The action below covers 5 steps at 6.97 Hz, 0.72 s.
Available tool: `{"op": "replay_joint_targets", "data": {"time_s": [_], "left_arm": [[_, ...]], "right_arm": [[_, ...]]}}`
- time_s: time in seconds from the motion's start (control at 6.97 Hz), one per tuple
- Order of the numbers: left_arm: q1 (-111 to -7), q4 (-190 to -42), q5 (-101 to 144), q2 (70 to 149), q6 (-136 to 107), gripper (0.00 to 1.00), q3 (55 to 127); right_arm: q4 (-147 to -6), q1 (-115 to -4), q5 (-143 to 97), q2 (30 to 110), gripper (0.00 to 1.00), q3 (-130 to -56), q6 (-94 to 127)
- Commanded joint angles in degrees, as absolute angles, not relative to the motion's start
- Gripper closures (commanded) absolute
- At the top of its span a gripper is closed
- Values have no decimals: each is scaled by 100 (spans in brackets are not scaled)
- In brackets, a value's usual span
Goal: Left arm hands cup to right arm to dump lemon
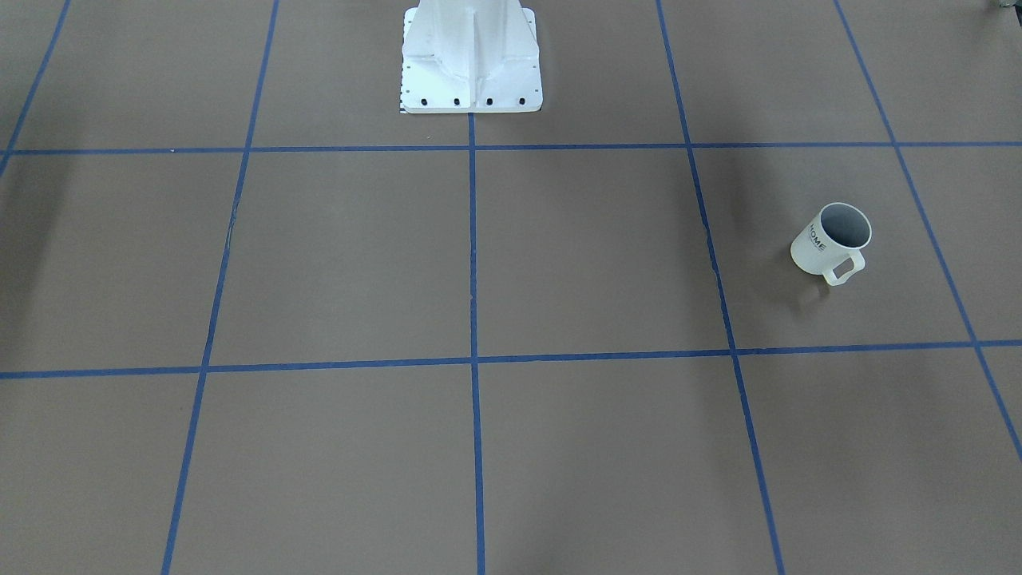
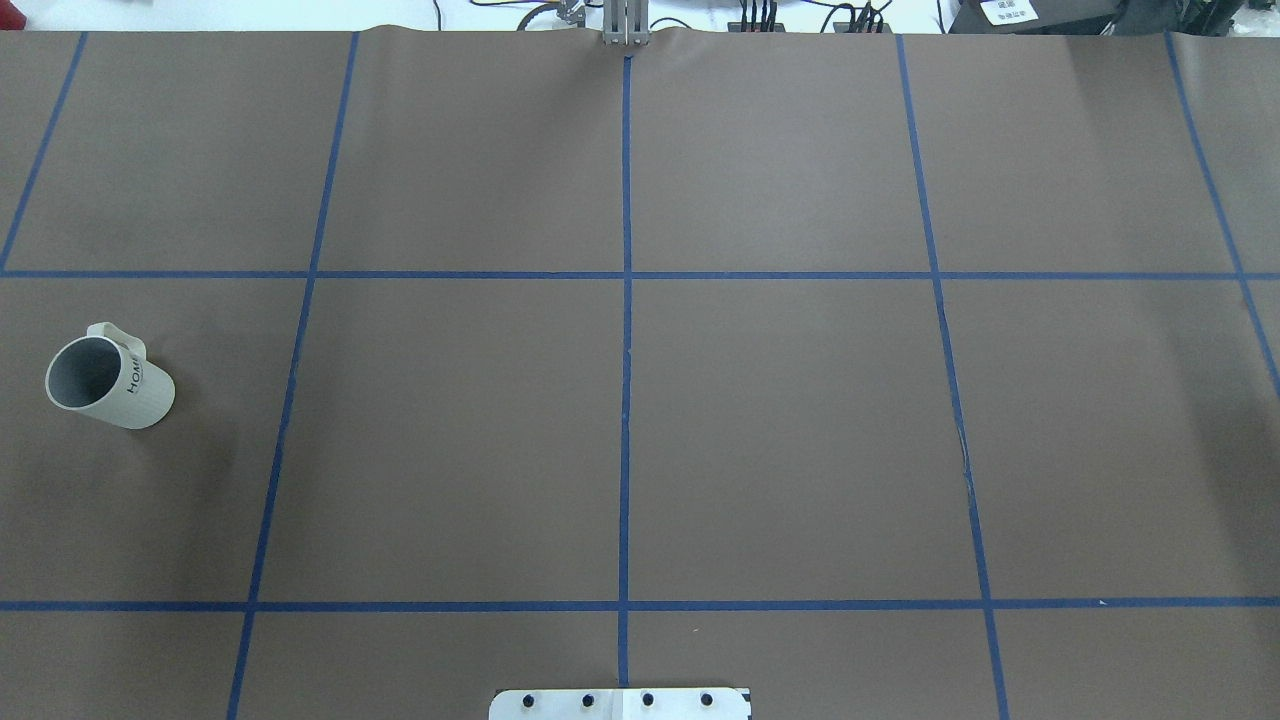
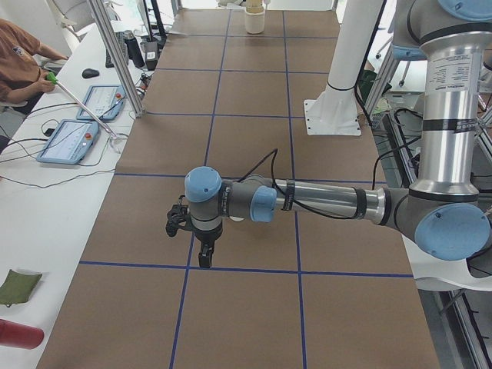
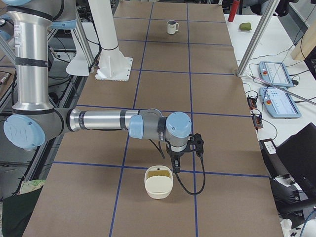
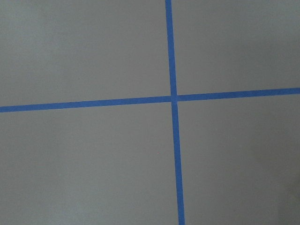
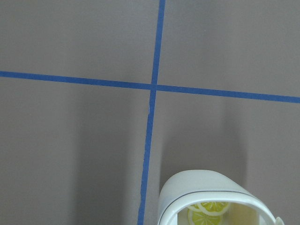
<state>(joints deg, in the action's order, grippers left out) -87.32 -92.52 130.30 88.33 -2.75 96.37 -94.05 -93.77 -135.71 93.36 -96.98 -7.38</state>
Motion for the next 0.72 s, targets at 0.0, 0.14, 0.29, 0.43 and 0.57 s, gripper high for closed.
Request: {"op": "replay_joint_targets", "data": {"time_s": [0.0, 0.14, 0.29, 0.43, 0.57], "left_arm": [[-8797, -9255, 13025, 8824, -203, 0, 9659], [-8824, -9246, 13025, 8824, 41, 0, 9633], [-8842, -9246, 13025, 8737, 87, 0, 9633], [-8842, -9246, 13025, 8719, 88, 0, 9633], [-8842, -9246, 13025, 8710, 88, 0, 9633]], "right_arm": [[-9185, -9396, -13579, 9422, 0, -9642, -730], [-9185, -9396, -13588, 9431, 0, -9616, -747], [-9176, -9396, -13614, 9431, 0, -9546, -756], [-9097, -9396, -13614, 9439, 0, -9536, -756], [-8949, -9396, -13614, 9439, 0, -9501, -721]]}}
